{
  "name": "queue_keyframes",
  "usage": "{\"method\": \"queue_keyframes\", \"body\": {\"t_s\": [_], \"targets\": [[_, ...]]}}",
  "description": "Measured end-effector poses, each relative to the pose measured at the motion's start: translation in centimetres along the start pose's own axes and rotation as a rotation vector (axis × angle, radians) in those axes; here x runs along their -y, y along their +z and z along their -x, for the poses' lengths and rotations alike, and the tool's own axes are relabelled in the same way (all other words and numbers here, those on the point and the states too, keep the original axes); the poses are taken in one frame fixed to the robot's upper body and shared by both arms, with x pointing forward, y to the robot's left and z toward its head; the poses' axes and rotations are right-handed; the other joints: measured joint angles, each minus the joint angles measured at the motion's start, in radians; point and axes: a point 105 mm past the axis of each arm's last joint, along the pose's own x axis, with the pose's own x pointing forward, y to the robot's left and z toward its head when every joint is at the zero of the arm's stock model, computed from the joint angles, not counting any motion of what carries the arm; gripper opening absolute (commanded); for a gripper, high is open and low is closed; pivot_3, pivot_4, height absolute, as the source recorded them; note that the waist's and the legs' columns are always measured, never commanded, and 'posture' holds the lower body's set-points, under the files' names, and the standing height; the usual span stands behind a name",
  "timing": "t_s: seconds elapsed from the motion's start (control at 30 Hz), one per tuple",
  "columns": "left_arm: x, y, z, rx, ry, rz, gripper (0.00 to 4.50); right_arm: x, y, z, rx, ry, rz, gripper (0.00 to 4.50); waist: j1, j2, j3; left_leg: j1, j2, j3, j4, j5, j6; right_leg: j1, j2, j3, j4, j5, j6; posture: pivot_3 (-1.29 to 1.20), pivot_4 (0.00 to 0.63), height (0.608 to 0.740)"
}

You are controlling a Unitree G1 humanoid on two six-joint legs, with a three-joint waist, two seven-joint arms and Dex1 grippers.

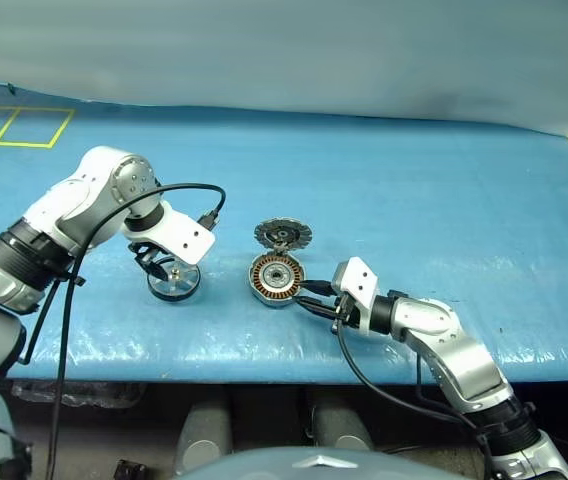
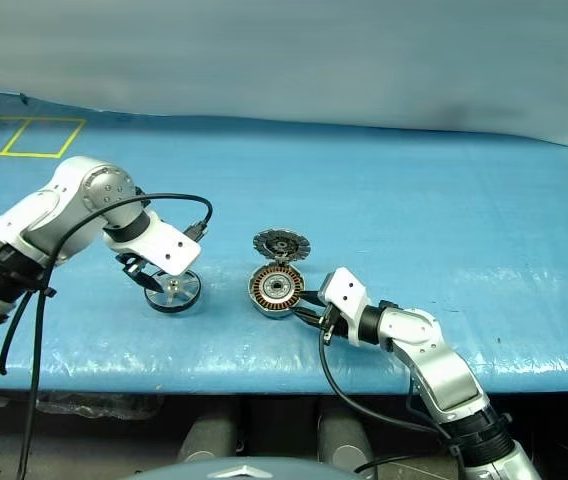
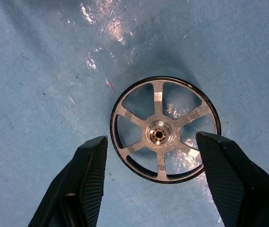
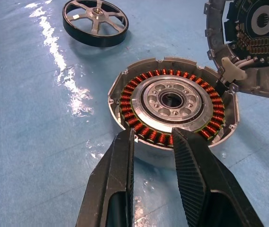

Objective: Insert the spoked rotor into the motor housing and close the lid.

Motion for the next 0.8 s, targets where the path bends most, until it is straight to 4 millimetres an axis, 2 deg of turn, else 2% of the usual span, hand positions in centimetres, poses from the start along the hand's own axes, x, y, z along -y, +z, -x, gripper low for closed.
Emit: {"method": "queue_keyframes", "body": {"t_s": [0.2, 0.37, 0.53, 0.8], "targets": [[0.7, -0.9, 0.0, -0.035, -0.018, 0.008, 3.28, 0.0, -0.1, 0.0, -0.006, -0.003, -0.006, 1.33, 0.002, 0.0, 0.0, 0.0, 0.0, 0.0, 0.001, 0.0, 0.0, 0.001, 0.0, 0.0, 0.0, 0.0, 0.0, 0.0, 0.15, 0.74], [1.5, -1.2, -1.4, -0.029, -0.06, 0.026, 3.28, 0.0, -0.1, 0.0, -0.006, -0.004, -0.007, 1.33, 0.005, 0.0, 0.0, 0.0, 0.0, 0.0, 0.002, 0.0, 0.0, 0.001, 0.0, 0.0, 0.001, 0.0, 0.0, 0.0, 0.15, 0.74], [1.1, -1.0, -2.7, -0.014, -0.071, 0.043, 3.28, 0.0, 0.1, -0.2, -0.002, 0.0, -0.001, 1.33, 0.009, 0.0, 0.0, 0.001, 0.0, 0.0, 0.003, 0.0, 0.0, 0.002, 0.0, 0.0, 0.002, 0.0, 0.001, 0.0, 0.15, 0.74], [0.6, -1.6, -2.8, -0.009, -0.045, 0.08, 3.28, 0.1, 0.2, -0.2, -0.003, -0.005, 0.003, 1.33, 0.014, 0.0, 0.0, 0.002, 0.0, 0.0, 0.006, 0.0, 0.0, 0.004, 0.0, 0.0, 0.003, 0.001, 0.001, 0.0, 0.15, 0.74]]}}
